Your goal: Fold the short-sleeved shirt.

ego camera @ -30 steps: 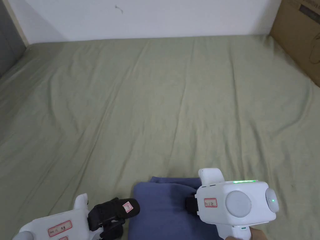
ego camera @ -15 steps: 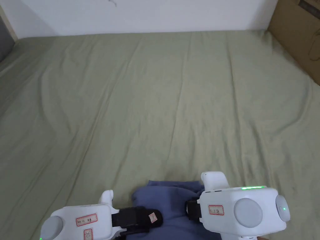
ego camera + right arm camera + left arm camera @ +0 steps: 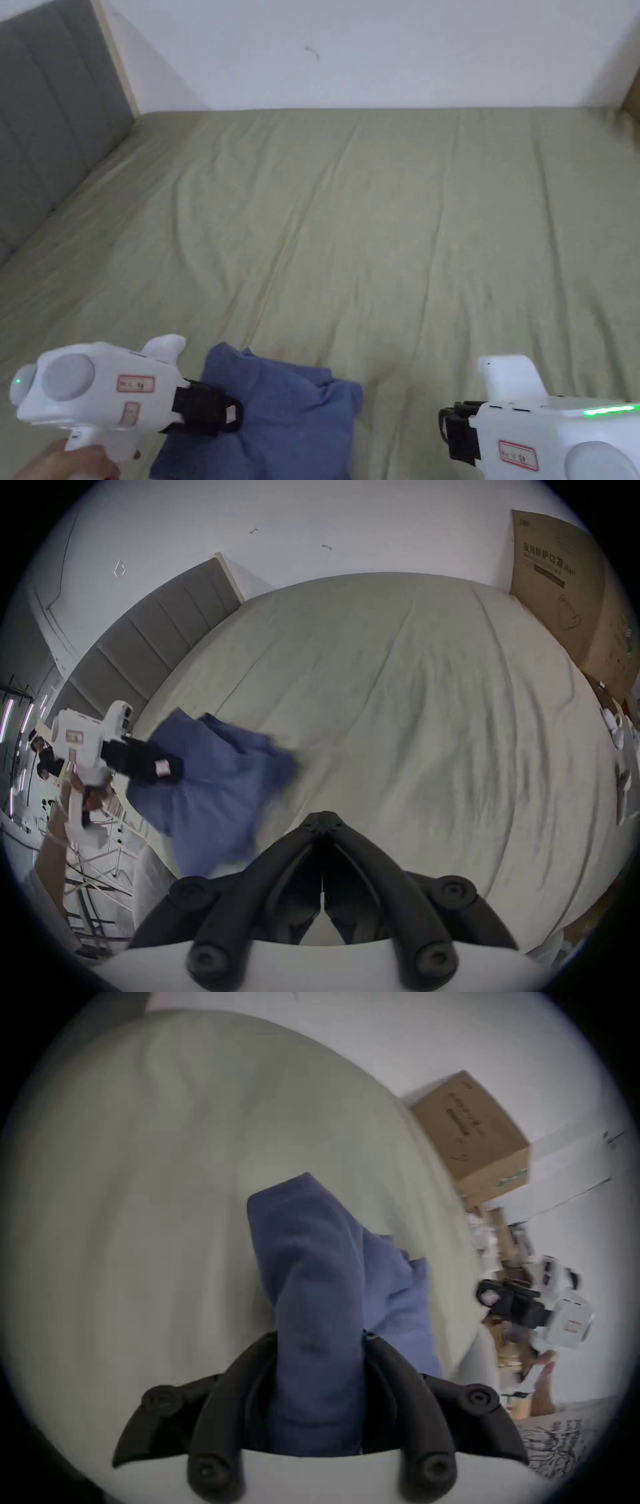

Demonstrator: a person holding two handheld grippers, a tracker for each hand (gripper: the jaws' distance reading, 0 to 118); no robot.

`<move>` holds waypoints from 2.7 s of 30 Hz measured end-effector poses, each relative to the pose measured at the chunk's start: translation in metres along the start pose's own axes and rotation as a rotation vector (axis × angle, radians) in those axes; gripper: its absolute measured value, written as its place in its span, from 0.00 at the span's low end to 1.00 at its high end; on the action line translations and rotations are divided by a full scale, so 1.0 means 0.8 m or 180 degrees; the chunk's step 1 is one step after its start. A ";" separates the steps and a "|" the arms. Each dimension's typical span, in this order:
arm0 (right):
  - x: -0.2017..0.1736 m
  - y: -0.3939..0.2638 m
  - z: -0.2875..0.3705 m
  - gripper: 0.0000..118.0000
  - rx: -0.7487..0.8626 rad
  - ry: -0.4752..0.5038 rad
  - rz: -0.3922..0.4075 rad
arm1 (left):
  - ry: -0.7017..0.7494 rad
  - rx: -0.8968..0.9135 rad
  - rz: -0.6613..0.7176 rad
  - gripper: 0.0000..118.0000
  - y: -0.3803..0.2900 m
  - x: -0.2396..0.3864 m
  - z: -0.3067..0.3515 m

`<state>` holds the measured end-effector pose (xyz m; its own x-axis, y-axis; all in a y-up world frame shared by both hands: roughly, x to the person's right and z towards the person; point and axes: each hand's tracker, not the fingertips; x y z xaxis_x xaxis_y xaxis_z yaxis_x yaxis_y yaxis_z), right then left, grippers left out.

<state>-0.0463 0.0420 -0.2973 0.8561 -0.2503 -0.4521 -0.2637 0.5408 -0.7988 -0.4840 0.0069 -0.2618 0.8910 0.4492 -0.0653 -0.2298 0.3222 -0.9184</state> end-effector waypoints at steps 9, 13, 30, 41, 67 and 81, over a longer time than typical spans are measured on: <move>-0.012 -0.003 -0.027 0.00 -0.0223 -0.0032 0.0100 | 0.2554 -0.0546 -0.0559 0.24 0.031 -0.123 0.063; -0.011 -0.001 -0.038 0.00 -0.0312 -0.0124 0.0182 | 0.2666 -0.0275 0.0008 0.81 0.028 -0.168 0.077; 0.022 -0.029 -0.017 0.00 -0.0220 0.0049 -0.0161 | 0.1355 0.0686 -0.0055 0.00 -0.043 0.075 0.086; 0.052 -0.030 0.068 0.00 0.0458 -0.0165 -0.0221 | 0.1646 0.1691 -0.0674 0.00 -0.088 0.299 0.027; -0.010 0.035 0.270 0.00 0.2899 -0.1350 0.0370 | 0.1652 0.3552 -0.0998 0.00 -0.091 0.470 0.140; 0.000 0.036 0.251 0.96 0.2869 -0.1340 0.0297 | 0.1771 0.3290 -0.0740 1.00 -0.074 0.446 0.130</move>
<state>0.0354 0.2192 -0.2404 0.9829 0.0348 -0.1810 -0.0516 0.9947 -0.0888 -0.1933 0.2344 -0.1900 0.9416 -0.0487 -0.3331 -0.0197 0.9798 -0.1988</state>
